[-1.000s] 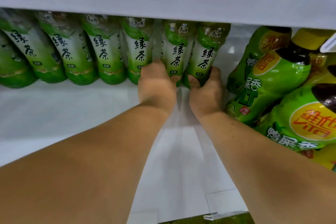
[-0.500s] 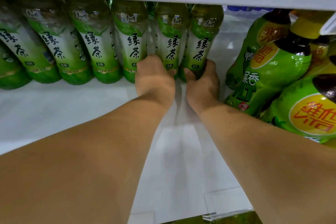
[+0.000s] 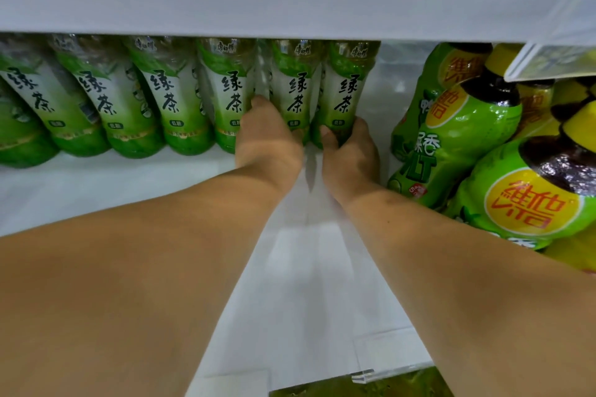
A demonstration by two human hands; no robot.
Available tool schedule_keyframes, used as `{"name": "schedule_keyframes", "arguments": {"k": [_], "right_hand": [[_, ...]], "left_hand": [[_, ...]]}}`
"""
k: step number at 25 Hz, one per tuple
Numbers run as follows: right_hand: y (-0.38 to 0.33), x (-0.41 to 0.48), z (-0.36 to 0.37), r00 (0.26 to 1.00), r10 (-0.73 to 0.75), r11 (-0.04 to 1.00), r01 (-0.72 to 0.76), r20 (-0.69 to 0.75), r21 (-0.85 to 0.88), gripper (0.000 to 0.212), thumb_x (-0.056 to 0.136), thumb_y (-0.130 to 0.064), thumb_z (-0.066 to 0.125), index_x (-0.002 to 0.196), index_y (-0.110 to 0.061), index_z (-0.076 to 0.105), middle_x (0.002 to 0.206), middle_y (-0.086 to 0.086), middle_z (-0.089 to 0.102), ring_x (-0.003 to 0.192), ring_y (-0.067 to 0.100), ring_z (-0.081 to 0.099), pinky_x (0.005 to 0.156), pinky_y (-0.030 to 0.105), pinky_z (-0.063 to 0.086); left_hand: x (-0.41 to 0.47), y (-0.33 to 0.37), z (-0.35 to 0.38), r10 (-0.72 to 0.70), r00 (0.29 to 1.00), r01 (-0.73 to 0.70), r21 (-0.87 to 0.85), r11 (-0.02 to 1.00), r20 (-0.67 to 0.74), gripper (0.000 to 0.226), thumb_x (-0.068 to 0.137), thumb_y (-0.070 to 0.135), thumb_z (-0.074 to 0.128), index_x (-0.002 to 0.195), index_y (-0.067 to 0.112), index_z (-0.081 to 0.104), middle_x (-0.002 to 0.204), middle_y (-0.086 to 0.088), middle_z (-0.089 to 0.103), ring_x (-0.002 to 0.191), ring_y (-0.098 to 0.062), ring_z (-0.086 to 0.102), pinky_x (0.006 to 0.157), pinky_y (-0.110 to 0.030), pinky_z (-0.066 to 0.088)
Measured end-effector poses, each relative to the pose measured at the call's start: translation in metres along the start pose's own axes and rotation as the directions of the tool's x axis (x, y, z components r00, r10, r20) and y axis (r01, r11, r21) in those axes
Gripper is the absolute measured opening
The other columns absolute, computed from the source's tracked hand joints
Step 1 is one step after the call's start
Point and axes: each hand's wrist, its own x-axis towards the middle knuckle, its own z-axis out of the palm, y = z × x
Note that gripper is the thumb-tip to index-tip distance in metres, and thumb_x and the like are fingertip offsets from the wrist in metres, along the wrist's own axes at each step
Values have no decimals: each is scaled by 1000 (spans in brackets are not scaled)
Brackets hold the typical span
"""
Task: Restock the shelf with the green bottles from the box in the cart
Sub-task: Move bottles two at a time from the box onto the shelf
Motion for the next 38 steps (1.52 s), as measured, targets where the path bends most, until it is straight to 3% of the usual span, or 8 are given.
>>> {"name": "schedule_keyframes", "arguments": {"k": [5,10,16,21,25,33,36,38], "right_hand": [[-12,-12,-4,999,-45,997,47,31,-56,36,98,-30,57,124,-5,53,123,16,63,113,33,58,89,34,46],[-32,-34,-15,994,95,993,-90,62,-76,38,102,-35,48,124,-4,52,123,20,61,113,34,58,85,34,45],[-37,-100,-42,956,200,969,-226,213,104,34,100,-30,57,124,-6,57,80,-4,60,73,15,56,67,21,41],[-38,-167,-75,862,307,930,-362,403,68,40,100,-36,55,134,-18,50,104,-2,60,106,25,62,103,43,47],[-42,-219,-104,829,339,917,-398,445,42,36,99,-42,54,130,-25,51,115,1,61,97,15,62,88,29,47],[-96,-333,-207,815,362,928,-359,452,-96,53,101,-45,49,147,-20,41,104,-14,56,92,-1,55,78,24,42],[-117,-374,-242,804,376,923,-370,461,-107,52,101,-44,49,147,-21,41,108,-20,54,95,-4,52,86,26,38],[-127,-401,-266,801,391,914,-394,453,-93,51,102,-45,48,148,-23,41,125,-8,57,110,8,57,91,29,39]], "left_hand": [[-17,-19,-24,47,998,-46,-32,998,43,39,91,31,64,123,11,55,113,-12,65,101,-34,62,78,-34,52],[-43,-37,-51,-17,981,34,-84,996,191,47,95,47,51,133,20,52,127,-7,62,111,-31,59,81,-30,42],[-84,-64,-100,-166,874,304,-250,919,456,63,96,59,45,148,24,40,144,-5,51,122,-27,53,92,-32,39],[-126,-78,-146,-156,855,314,-254,915,494,60,95,60,45,140,21,48,135,1,53,110,-16,49,90,-31,34],[-166,-88,-172,-190,805,410,-296,863,562,45,92,66,43,121,32,52,129,5,57,114,-18,56,84,-31,38],[-285,-59,-268,-259,705,525,-240,817,660,52,92,67,39,130,33,49,122,11,50,114,-16,49,91,-40,38],[-323,-45,-303,-234,692,529,-260,808,683,35,91,67,42,113,42,50,108,20,52,100,-7,53,81,-35,41],[-344,-37,-325,-180,683,488,-259,834,708,32,91,68,42,110,45,50,102,27,50,91,4,49,72,-32,41]]}}
